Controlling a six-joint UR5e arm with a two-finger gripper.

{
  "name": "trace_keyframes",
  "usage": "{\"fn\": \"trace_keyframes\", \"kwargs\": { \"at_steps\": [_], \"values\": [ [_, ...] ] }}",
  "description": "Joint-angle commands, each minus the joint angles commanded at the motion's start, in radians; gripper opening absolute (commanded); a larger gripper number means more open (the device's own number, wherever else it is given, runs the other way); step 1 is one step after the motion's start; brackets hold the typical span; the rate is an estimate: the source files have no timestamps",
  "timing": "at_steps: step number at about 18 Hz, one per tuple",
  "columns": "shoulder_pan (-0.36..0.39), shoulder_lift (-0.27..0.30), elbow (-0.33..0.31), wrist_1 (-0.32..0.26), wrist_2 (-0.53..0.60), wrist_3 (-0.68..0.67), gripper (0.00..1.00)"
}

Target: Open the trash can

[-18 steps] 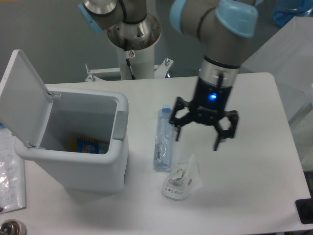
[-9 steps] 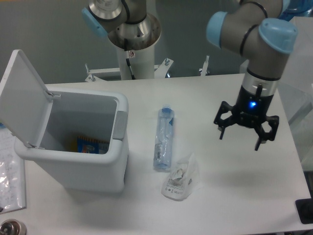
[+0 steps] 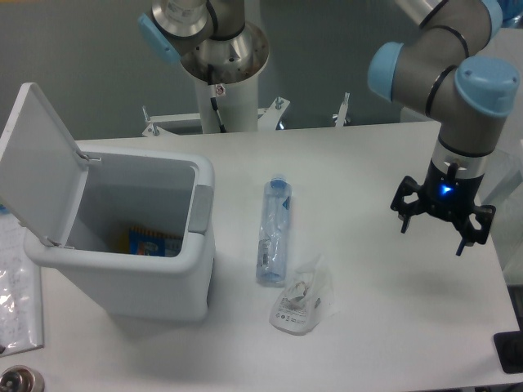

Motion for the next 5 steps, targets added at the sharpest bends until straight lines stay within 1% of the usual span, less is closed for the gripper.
{"fn": "trace_keyframes", "kwargs": {
  "at_steps": [2,5],
  "values": [
    [0.0,-0.006,-0.002,0.0,0.038,0.032,1.0],
    [0.0,-0.017,0.0,0.002,0.045,0.037,1.0]
  ]
}}
